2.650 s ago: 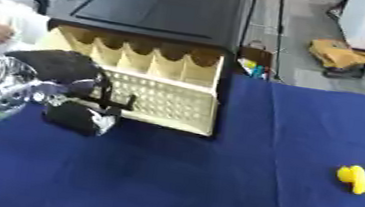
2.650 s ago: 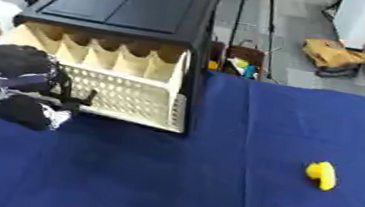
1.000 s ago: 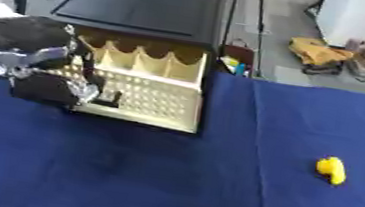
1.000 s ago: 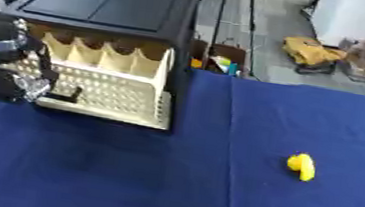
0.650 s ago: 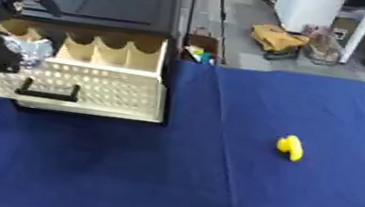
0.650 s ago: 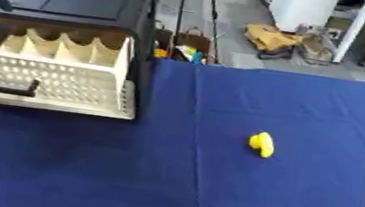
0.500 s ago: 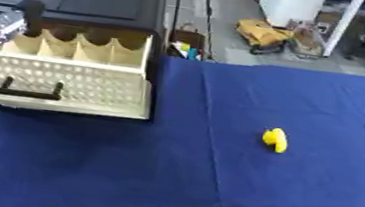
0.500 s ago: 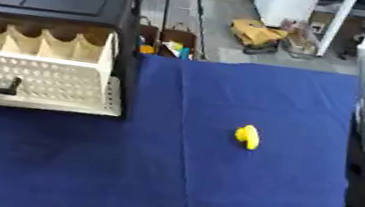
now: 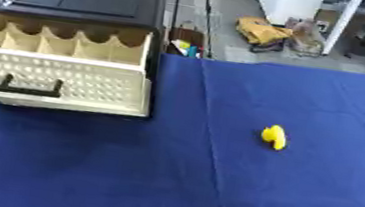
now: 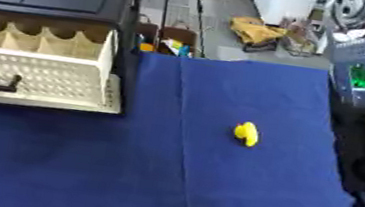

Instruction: Pick up objects from table and place into drawer.

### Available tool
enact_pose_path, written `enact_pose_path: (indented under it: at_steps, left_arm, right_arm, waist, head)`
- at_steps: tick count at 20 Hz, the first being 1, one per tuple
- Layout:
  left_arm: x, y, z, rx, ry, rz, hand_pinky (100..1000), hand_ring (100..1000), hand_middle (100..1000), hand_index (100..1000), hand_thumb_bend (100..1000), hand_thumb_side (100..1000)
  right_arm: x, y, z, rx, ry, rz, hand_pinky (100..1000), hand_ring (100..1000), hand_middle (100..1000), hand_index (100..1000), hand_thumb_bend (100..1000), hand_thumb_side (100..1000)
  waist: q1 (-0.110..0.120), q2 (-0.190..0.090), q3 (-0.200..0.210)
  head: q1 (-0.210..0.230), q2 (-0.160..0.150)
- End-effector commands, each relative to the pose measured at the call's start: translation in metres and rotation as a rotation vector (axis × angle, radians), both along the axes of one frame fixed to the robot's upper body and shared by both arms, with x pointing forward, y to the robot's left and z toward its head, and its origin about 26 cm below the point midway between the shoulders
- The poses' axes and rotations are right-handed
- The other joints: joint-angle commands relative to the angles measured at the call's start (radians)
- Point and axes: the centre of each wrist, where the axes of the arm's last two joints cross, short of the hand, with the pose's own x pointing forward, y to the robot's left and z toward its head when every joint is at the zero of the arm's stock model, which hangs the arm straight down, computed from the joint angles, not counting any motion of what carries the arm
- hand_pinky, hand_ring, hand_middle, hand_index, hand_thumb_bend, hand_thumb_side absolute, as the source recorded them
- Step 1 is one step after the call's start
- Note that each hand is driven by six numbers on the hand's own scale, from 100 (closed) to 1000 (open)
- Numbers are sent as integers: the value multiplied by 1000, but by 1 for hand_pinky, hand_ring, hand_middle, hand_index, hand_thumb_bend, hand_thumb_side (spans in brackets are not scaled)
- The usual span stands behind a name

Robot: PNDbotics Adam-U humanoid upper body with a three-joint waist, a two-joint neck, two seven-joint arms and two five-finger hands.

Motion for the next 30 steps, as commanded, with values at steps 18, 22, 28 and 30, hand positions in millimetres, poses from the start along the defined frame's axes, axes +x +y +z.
enact_pose_path:
  at_steps: [18,22,28,30]
  left_arm:
    - [-2,30,-11,-629,-372,-149,578,773,740,928,335,1000]
    - [4,27,-26,-794,-463,-251,589,783,741,915,324,1000]
    - [10,20,-47,-936,-434,-260,571,770,725,903,292,1000]
    - [11,18,-51,-967,-424,-258,569,767,722,903,289,1000]
  right_arm:
    - [88,-27,-6,-379,802,-193,850,922,824,948,708,792]
    - [89,-34,-11,-353,896,-215,855,924,820,943,733,689]
    - [86,-50,-17,-314,1010,-241,861,931,804,961,805,520]
    - [84,-54,-18,-291,1035,-243,860,931,798,961,816,519]
  waist:
    - [-16,-32,-7]
    - [-16,-31,-12]
    - [-13,-26,-19]
    - [-12,-24,-20]
  head:
    - [30,13]
    - [33,10]
    - [42,2]
    - [44,-1]
